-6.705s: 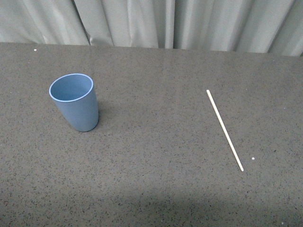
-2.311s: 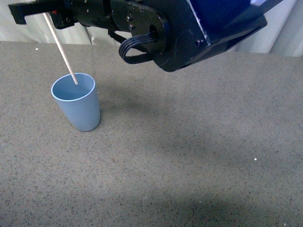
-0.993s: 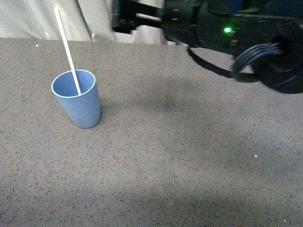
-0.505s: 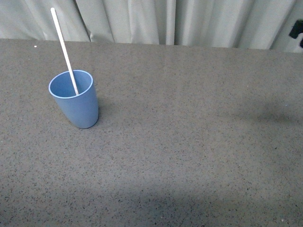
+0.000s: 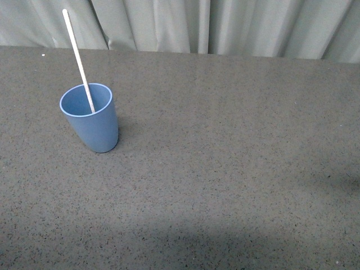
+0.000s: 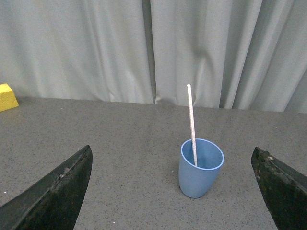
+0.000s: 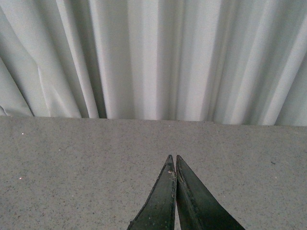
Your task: Transfer chopsticks to blue cup
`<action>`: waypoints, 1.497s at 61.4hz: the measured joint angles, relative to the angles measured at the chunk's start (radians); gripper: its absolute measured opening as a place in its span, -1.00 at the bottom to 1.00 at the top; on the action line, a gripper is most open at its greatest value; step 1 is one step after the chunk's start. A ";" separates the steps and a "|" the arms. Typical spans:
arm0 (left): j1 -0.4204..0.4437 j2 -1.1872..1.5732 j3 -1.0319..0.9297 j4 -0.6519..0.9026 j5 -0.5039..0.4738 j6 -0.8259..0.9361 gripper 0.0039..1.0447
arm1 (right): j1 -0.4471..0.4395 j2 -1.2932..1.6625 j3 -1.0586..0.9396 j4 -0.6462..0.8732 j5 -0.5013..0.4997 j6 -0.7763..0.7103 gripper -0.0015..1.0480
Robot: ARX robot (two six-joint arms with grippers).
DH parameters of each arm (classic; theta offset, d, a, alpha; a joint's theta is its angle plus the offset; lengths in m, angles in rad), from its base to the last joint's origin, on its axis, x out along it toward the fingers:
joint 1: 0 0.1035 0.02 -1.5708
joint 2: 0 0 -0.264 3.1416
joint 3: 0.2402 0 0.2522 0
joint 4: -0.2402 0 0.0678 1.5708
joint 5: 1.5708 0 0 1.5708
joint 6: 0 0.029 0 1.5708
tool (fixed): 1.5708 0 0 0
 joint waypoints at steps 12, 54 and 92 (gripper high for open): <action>0.000 0.000 0.000 0.000 0.001 0.000 0.88 | -0.021 -0.231 -0.039 -0.192 0.000 0.000 -0.98; 0.000 0.000 0.000 0.000 0.001 0.000 0.88 | -0.022 -0.787 -0.135 -0.636 -0.004 0.000 -0.98; 0.000 0.000 0.000 0.000 0.001 0.000 0.88 | -0.022 -1.120 -0.135 -0.953 -0.005 0.000 -0.98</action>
